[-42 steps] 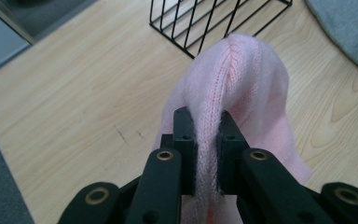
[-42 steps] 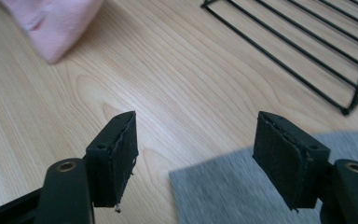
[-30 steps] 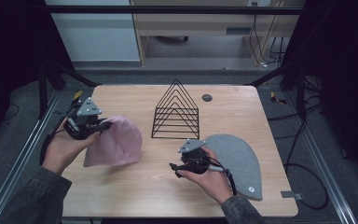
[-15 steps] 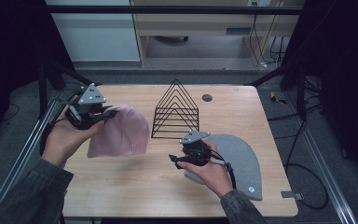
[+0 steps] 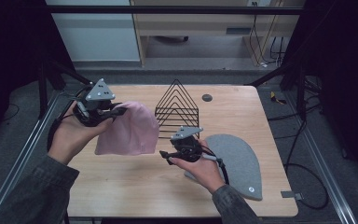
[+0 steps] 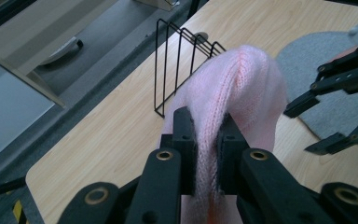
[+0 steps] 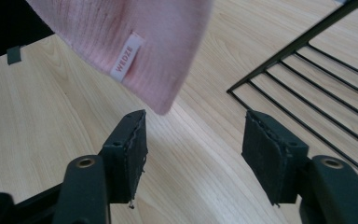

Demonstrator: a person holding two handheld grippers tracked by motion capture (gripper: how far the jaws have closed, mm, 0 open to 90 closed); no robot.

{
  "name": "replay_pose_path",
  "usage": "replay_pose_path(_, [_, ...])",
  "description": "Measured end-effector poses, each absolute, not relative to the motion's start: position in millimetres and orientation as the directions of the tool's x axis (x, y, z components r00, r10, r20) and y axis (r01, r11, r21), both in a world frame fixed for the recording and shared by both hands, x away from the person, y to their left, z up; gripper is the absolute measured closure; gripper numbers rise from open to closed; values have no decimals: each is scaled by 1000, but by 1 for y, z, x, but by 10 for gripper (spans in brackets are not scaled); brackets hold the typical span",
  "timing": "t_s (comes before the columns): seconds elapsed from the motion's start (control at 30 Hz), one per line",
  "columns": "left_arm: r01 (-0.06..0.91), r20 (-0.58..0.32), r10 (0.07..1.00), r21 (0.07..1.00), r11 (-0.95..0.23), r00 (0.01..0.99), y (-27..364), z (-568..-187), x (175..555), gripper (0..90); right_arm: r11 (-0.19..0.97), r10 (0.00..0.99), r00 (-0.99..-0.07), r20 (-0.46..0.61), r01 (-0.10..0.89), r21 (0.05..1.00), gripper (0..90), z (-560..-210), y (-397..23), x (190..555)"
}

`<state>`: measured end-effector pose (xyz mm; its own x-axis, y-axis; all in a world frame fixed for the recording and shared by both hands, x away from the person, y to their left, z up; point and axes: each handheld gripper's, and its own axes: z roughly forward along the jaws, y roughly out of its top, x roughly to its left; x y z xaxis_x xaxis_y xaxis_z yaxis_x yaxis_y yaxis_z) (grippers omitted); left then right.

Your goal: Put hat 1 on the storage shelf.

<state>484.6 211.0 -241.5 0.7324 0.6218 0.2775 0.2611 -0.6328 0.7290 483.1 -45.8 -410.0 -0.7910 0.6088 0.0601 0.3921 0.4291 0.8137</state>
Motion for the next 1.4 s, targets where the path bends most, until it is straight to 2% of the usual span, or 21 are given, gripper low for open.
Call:
replay_pose_path(0.2, [241,275,604,735,-633,748,199,-235,484,813,428,586,-808,60,371,824,491,-404,-36,488])
replay_pose_path(0.4, [229,276,601,744,-628,751,196,-230,482,813,424,575,-816,58,358,832,619,-398,-36,492])
replay_pose_path(0.73, [227,272,596,744,-628,756,194,-229,483,813,430,556,-829,61,350,833,698,-394,-38,493])
replay_pose_path(1.0, [226,251,609,770,-597,753,192,-223,485,812,423,548,-835,55,333,843,820,-383,-46,492])
replay_pose_path(1.4, [208,226,621,810,-548,751,186,-200,504,807,432,558,-830,19,310,847,832,-340,-78,498])
